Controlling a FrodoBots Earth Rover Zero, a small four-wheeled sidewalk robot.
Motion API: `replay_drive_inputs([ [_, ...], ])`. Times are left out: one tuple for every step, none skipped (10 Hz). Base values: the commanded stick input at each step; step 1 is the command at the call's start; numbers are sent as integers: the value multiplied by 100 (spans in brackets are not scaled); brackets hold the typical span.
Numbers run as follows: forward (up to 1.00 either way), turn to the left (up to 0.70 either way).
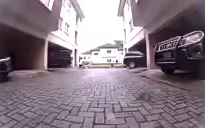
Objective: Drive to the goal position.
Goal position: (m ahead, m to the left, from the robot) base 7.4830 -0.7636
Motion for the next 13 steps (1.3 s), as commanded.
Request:
replay_drive_inputs([
  [50,0],
  [50,0],
  [50,0],
  [50,0],
  [50,0],
  [50,0],
  [50,0],
  [50,0],
  [50,0],
  [50,0],
  [50,0],
  [50,0],
  [50,0],
])
